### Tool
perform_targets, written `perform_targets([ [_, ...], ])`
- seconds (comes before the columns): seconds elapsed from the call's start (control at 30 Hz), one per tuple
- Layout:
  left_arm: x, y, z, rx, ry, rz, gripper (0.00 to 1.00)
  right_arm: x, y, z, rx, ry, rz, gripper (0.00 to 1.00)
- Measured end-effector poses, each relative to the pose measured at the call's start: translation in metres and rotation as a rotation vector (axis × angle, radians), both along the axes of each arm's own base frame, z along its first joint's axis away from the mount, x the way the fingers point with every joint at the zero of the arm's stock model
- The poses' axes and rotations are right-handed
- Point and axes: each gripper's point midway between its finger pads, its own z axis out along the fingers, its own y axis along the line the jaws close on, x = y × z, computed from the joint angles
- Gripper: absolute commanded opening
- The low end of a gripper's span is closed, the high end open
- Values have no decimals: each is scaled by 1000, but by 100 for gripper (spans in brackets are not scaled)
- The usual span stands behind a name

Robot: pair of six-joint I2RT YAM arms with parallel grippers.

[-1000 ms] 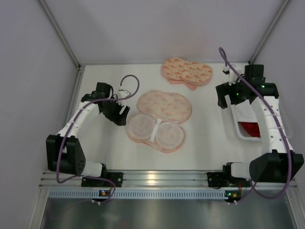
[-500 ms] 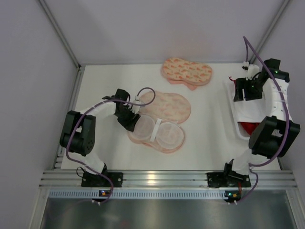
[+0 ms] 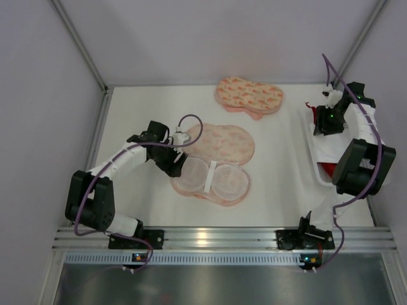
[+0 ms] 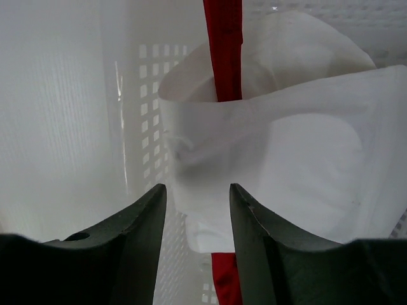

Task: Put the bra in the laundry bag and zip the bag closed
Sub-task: Pick up the bra from the bin.

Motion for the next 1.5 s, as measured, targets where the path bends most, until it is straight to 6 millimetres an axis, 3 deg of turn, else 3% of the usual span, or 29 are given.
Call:
perform_targets([
  [0.07, 2, -1, 10, -15, -30, 8, 73, 4, -2, -15, 0, 22, -11, 40],
  [0.13, 2, -1, 12, -19, -34, 13, 73, 6, 0, -28, -1, 43, -14, 28],
  [0.17, 2, -1, 12, -19, -33, 16, 73, 6, 0, -33, -1, 52, -17, 15],
  [0.2, 1, -1, 11, -18, -31, 18, 73, 5, 1, -37, 0, 59, -16, 8],
  [0.27, 2, -2, 12, -21, -29, 24, 73, 5, 3, -39, 4, 66, -22, 0],
  [0.5, 10, -5, 24, -34, -53, 44, 73, 6, 0, -24, -11, 44, -11, 0],
  [0.83, 24, -8, 47, -54, -113, 68, 72, 11, -18, 73, -70, -168, -9, 0],
  [1.2, 29, -8, 57, -57, -138, 83, 72, 3, 12, 97, 70, -181, 61, 0],
  [1.5, 29, -13, 69, -98, -149, 75, 76, 4, 22, 114, 115, -211, 79, 0],
])
